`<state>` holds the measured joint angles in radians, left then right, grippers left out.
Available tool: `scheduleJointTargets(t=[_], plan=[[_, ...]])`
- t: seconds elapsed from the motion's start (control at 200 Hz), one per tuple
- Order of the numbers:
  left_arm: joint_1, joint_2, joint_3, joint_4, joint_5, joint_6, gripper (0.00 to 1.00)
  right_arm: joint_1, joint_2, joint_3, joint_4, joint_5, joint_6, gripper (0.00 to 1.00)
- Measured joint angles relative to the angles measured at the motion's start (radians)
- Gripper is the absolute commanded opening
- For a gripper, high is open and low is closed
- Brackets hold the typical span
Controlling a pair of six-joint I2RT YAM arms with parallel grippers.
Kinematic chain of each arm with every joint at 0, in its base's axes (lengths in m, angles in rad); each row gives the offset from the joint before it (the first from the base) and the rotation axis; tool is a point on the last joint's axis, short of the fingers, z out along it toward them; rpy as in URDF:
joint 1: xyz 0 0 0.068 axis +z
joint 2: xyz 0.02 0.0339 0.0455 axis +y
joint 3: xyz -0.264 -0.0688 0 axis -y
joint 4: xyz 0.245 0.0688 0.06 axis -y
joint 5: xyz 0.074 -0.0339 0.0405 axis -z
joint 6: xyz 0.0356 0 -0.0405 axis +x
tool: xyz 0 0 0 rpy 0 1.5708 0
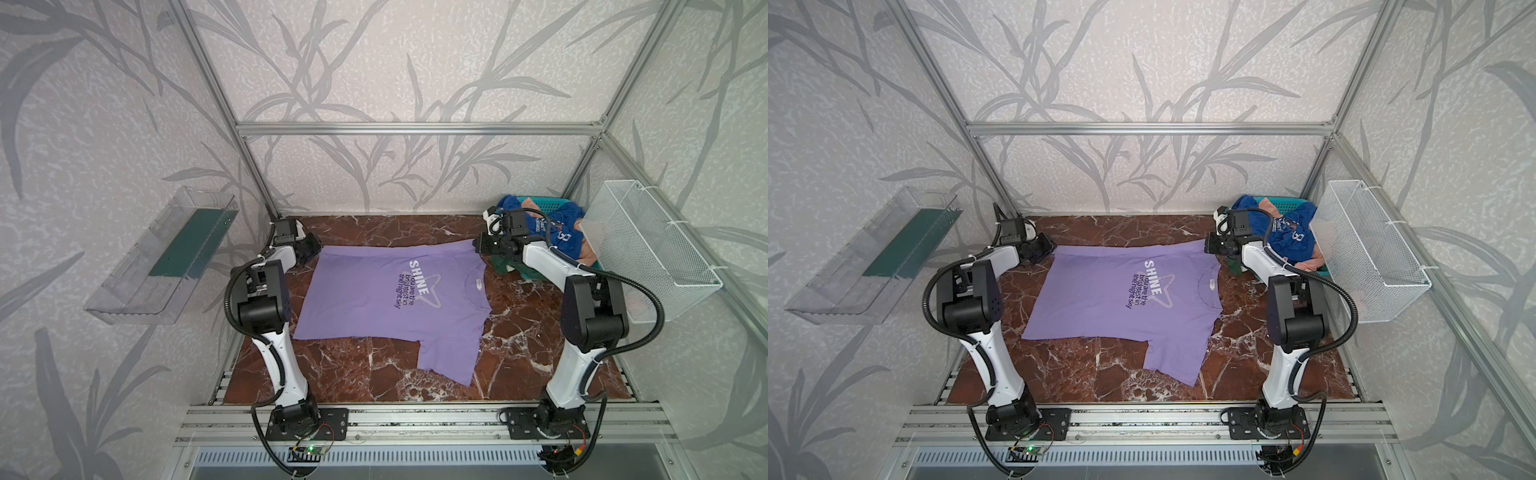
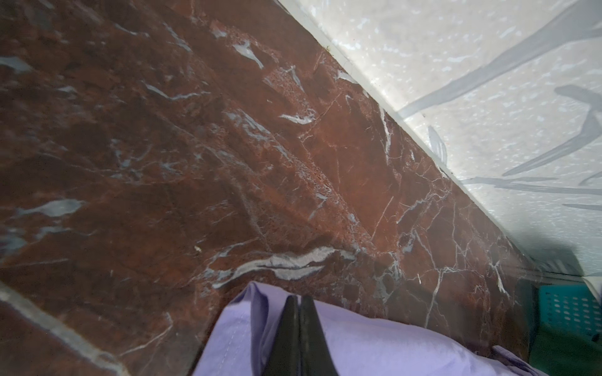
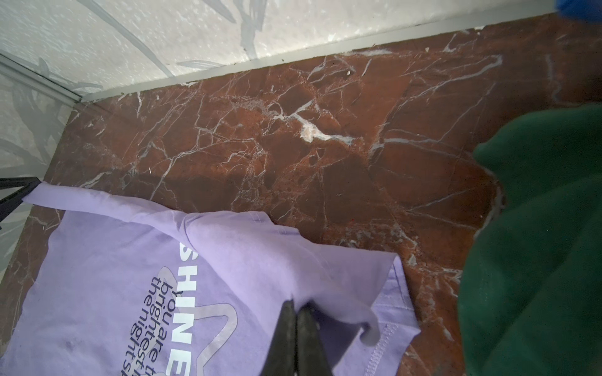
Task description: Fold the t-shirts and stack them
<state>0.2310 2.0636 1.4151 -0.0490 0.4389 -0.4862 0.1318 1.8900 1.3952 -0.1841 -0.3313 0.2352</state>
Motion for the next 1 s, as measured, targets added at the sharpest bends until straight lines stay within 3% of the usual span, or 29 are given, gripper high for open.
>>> scheduleJointTargets(t=[1.0], plan=[[0.000,-0.113,-0.184,0.108,-0.017,-0.035,0.00,0.000,-0.180,-0.198,0.048,-0.003,0.087,0.00]])
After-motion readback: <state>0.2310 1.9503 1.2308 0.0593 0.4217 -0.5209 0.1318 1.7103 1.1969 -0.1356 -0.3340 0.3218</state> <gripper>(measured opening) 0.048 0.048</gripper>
